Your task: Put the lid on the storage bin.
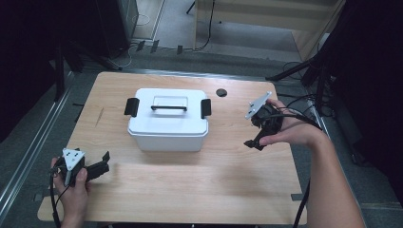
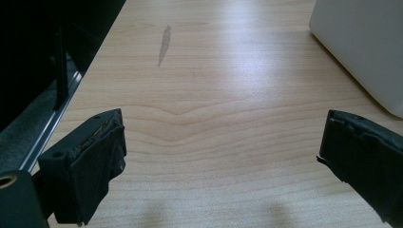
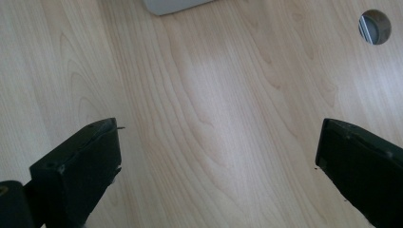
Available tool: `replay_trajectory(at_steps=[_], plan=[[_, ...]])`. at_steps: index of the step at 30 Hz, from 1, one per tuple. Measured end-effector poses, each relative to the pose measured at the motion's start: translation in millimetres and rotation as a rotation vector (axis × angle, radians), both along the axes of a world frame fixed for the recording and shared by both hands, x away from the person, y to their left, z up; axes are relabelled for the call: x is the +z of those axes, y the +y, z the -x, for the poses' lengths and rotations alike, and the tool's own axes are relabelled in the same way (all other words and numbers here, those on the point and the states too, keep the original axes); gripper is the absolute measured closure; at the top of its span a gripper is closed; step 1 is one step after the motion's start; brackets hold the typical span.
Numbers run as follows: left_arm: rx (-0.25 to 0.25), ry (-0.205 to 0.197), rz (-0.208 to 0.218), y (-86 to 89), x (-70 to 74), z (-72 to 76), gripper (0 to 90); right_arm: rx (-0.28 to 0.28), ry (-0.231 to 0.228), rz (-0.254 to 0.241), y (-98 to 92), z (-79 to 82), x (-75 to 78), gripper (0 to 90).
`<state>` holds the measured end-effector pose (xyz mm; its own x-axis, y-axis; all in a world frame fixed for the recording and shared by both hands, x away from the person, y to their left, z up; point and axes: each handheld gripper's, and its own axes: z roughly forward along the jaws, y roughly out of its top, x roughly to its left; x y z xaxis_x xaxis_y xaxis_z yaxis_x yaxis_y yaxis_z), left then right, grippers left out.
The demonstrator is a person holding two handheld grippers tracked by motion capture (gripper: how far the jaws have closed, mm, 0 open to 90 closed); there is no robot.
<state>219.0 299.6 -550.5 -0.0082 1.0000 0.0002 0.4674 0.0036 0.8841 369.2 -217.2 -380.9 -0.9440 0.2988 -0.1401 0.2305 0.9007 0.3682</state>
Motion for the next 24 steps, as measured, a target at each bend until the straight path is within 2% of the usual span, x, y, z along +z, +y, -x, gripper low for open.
replay_trajectory(at_steps=[24], plan=[[0.001, -0.003, 0.001, 0.2, 0.0, 0.4, 2.3, -0.087, -0.002, -0.071, -46.2, 39.7, -51.0, 1.2]])
